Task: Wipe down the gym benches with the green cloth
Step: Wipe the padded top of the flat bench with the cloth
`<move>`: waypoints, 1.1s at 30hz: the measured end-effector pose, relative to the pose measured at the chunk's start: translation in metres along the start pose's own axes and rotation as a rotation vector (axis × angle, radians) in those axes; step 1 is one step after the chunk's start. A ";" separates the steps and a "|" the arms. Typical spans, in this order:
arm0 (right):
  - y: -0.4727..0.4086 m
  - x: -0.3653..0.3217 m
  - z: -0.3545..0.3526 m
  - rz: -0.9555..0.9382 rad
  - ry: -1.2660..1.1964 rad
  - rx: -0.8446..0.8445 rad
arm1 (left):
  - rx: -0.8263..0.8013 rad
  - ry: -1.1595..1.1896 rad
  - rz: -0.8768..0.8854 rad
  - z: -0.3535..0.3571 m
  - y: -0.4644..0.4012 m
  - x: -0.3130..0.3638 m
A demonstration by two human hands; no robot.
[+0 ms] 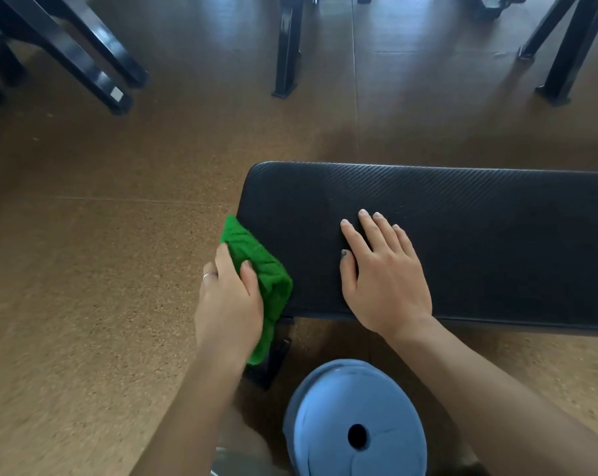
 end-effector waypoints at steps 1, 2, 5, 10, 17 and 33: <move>0.000 0.000 0.000 -0.001 0.003 0.000 | 0.015 -0.016 -0.012 0.000 -0.003 0.002; -0.001 -0.001 0.000 -0.001 0.007 0.001 | 0.022 -0.051 -0.022 0.001 -0.013 0.005; -0.002 0.000 0.001 -0.004 0.003 0.015 | -0.025 -0.157 -0.056 0.006 -0.062 0.023; -0.001 -0.001 -0.001 -0.001 -0.005 0.023 | -0.023 -0.118 -0.116 0.007 -0.092 0.035; 0.003 -0.003 -0.003 0.003 -0.003 0.005 | 0.047 -0.054 -0.057 0.001 0.002 0.003; -0.003 -0.001 0.000 -0.014 0.032 0.003 | 0.016 -0.372 -0.009 0.021 -0.059 0.054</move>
Point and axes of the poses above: each hand's wrist, its own y-axis away from the middle knuckle, its own z-axis out of the palm, x = y × z, the point moved 7 cm from there along -y, towards the middle knuckle, and after that the axes turned 1 degree about -x, right-handed, at the moved point
